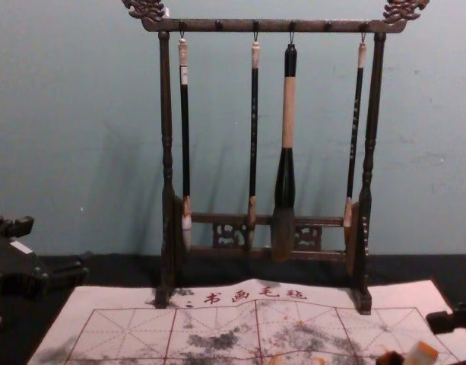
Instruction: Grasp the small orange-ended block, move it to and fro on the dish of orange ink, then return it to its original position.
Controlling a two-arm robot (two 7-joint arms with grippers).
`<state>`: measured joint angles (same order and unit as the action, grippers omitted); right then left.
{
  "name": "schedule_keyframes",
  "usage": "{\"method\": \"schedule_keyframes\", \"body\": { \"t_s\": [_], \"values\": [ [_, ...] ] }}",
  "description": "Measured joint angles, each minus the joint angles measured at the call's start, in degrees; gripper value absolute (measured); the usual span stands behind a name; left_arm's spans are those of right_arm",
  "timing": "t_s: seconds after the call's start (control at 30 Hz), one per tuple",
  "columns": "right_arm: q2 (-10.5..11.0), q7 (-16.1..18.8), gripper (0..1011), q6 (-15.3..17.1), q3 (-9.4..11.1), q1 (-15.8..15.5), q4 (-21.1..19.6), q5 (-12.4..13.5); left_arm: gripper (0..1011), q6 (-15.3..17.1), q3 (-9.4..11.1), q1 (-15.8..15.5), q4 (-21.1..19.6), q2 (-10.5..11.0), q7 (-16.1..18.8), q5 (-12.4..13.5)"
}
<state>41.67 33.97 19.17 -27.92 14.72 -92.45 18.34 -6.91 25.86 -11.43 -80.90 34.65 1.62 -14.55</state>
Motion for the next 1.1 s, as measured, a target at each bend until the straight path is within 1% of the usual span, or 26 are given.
{"method": "schedule_keyframes", "body": {
  "t_s": [0.07,0.13,0.2,0.27,0.37,0.4,0.47,0.5,0.57,0.6,0.63,0.73,0.77,0.8,0.83,0.9,0.93,1.1],
  "values": [
    [0.0,-0.3,960,-0.4,0.1,-0.1,-0.1,0.0,1001,0.0,0.0,0.0,0.0,0.0,0.0,0.0],
    [-0.1,-1.3,1002,-1.7,0.9,-0.8,-0.6,0.0,1001,0.0,0.0,0.0,0.0,0.0,0.0,0.0],
    [-0.4,-2.1,1000,-2.4,1.7,-1.3,-1.0,0.2,1001,0.0,0.0,0.0,0.0,0.0,0.0,0.0],
    [-1.4,-4.2,1000,-3.5,3.3,-2.1,-1.5,0.8,1002,0.0,0.0,0.0,0.0,0.0,0.0,0.0],
    [-2.4,-6.1,1000,-4.5,4.8,-2.8,-2.0,1.2,1001,0.0,0.0,0.0,0.0,0.0,0.0,0.0],
    [-3.1,-7.6,1000,-5.3,5.9,-3.4,-2.4,1.4,1002,0.0,0.0,0.0,0.0,0.0,0.0,0.0],
    [-4.0,-9.4,1000,-6.4,7.1,-4.1,-2.7,1.5,1001,0.0,0.0,0.0,0.0,0.0,0.0,0.0],
    [-4.9,-11.5,1000,-7.5,8.3,-4.9,-3.1,1.4,1001,0.0,0.0,0.0,0.0,0.0,0.0,0.0],
    [-5.9,-13.8,1000,-8.5,9.4,-5.6,-3.4,0.7,1001,0.0,0.0,0.0,0.0,0.0,0.0,0.0],
    [-6.3,-15.1,1000,-8.9,9.9,-6.0,-3.5,0.2,1001,0.0,0.0,0.0,0.0,0.0,0.0,0.0],
    [-6.9,-17.6,1000,-9.6,10.4,-6.6,-3.7,-1.4,1001,0.0,0.0,0.0,0.0,0.0,0.0,0.0],
    [-7.6,-21.4,1000,-10.3,11.0,-7.5,-3.8,-4.3,1001,0.0,0.0,0.0,0.0,0.0,0.0,0.0],
    [-8.1,-23.4,1000,-10.4,11.2,-8.0,-3.7,-5.9,1001,0.0,0.0,0.0,0.0,0.0,0.0,0.0],
    [-8.2,-24.4,1000,-10.5,11.3,-8.3,-3.5,-6.8,1002,0.0,0.0,0.0,0.0,0.0,0.0,0.0],
    [-8.5,-26.4,1000,-10.8,11.3,-8.8,-3.0,-8.8,1001,0.0,0.0,0.0,0.0,0.0,0.0,0.0],
    [-8.9,-28.3,1000,-11.2,11.1,-9.4,-2.3,-10.8,1001,0.0,0.0,0.0,0.0,0.0,0.0,0.0],
    [-9.4,-29.9,1000,-11.5,11.0,-9.9,-1.4,-12.3,1001,0.0,0.0,0.0,0.0,0.0,0.0,0.0],
    [-11.1,-33.8,1000,-12.9,10.9,-11.3,1.1,-15.8,1001,0.0,0.0,0.0,0.0,0.0,0.0,0.0]
  ]
}}
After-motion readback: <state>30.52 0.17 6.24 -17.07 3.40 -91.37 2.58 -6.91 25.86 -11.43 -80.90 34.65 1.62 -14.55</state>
